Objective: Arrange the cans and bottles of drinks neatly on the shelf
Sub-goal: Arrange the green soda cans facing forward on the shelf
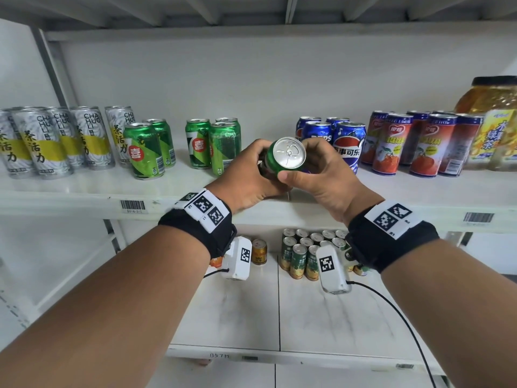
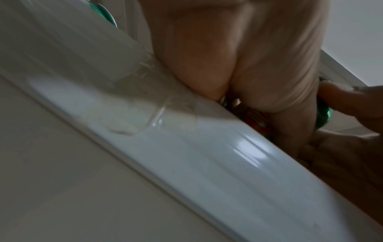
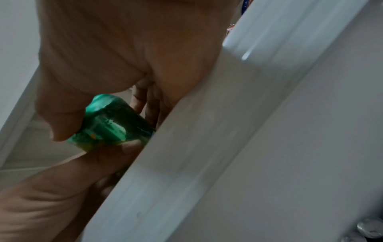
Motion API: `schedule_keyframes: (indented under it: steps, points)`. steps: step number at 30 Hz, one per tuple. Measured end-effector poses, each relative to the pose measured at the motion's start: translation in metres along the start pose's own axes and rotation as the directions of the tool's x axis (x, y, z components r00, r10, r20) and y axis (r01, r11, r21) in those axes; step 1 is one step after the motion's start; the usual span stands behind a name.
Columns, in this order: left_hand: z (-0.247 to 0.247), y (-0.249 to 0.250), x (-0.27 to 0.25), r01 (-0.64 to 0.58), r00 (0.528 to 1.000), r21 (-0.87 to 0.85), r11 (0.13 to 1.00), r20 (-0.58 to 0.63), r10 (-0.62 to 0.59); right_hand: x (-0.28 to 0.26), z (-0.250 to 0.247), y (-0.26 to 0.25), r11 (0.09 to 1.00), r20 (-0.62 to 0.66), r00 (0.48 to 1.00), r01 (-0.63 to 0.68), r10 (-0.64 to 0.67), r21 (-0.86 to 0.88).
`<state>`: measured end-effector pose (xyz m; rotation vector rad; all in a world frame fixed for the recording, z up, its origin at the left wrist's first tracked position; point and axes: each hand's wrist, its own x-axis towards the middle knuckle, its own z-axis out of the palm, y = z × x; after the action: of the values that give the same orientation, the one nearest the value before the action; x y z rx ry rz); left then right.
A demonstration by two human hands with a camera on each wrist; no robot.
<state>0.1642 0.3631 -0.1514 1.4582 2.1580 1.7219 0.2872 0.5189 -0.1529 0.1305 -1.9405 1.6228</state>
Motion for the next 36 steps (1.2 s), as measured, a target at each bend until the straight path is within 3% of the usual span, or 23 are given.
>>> schedule_keyframes:
  steps: [9, 23, 31, 36]
  points:
    - [-0.002, 0.0, -0.002, 0.069, 0.997, -0.078, 0.995, 0.028, -0.067, -0.001, 0.005, -0.013, 0.988, -0.145, 0.982, -0.103, 0.12, 0.119]
    - [0.0, 0.005, -0.005, 0.073, 0.99, -0.14, 0.987, 0.127, -0.055, 0.005, 0.006, -0.014, 0.963, -0.112, 0.968, -0.201, 0.223, 0.181]
    - [0.001, 0.003, -0.004, 0.087, 0.994, -0.199, 0.976, 0.079, -0.072, 0.003, 0.007, -0.014, 0.971, -0.113, 0.975, -0.171, 0.191, 0.164]
    - [-0.002, 0.006, -0.004, 0.12, 0.982, -0.217, 0.969, 0.17, -0.083, 0.002, 0.004, -0.012, 0.968, -0.114, 0.978, -0.147, 0.173, 0.203]
